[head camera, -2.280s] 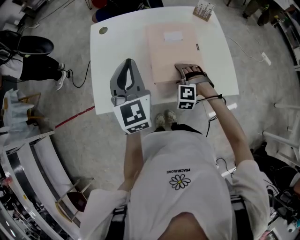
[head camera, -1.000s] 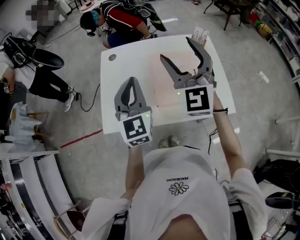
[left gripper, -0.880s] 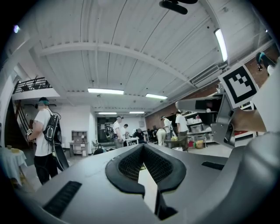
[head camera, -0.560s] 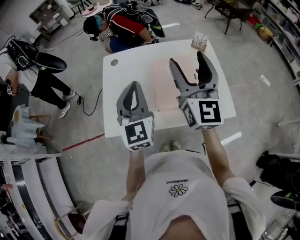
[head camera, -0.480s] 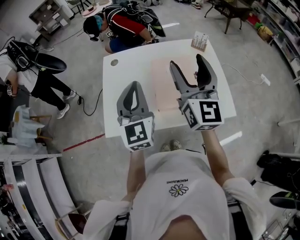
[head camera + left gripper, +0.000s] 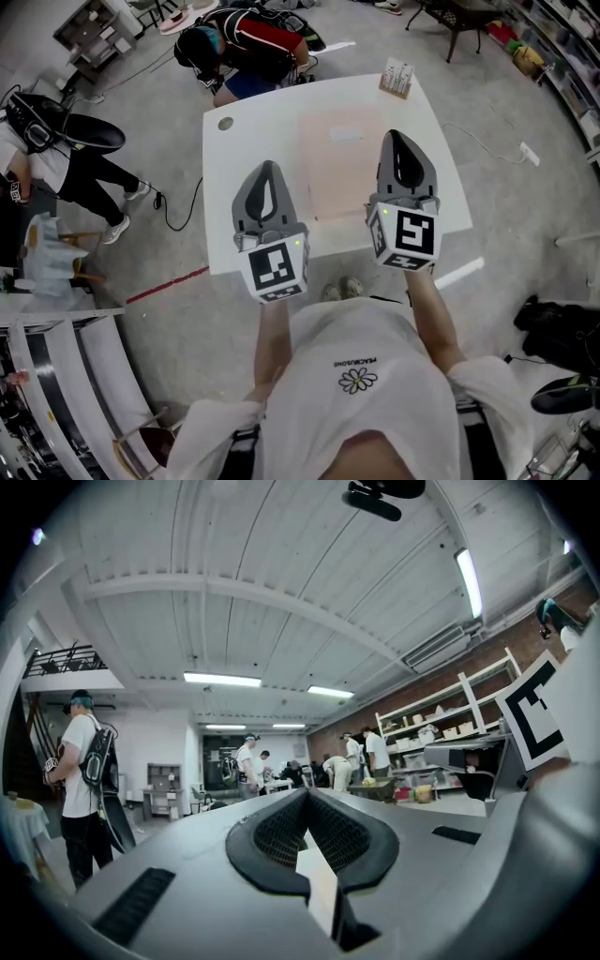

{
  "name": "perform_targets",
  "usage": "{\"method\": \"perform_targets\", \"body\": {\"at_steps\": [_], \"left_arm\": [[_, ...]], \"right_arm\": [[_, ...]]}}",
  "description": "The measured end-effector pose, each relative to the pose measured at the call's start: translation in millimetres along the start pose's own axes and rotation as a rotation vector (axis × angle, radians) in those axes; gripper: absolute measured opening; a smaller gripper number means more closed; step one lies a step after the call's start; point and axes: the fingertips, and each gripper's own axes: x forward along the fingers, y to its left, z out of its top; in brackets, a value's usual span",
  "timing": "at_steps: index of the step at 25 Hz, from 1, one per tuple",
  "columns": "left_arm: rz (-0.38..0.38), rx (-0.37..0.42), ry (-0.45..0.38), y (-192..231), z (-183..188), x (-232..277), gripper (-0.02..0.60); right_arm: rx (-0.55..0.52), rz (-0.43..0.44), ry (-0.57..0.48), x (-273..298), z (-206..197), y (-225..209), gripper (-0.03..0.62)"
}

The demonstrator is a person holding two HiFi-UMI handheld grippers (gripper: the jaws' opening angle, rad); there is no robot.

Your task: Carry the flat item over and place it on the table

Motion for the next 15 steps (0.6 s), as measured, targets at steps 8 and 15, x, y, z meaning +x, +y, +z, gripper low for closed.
{"method": "perform_targets", "body": {"at_steps": [8,15], "left_arm": [[-0.004,0.002,0.003,-2.4,-4.4,3.1,0.015],[-0.008,0.005,0.004,-1.9,-4.9,0.4,0.015]], "right_arm": [[-0.040,0.035,0.007,-4.7,-4.2,0.4,0.011],[-0.060,0.050,0.017,-9.2,-8.0,6.0,0.011]]}}
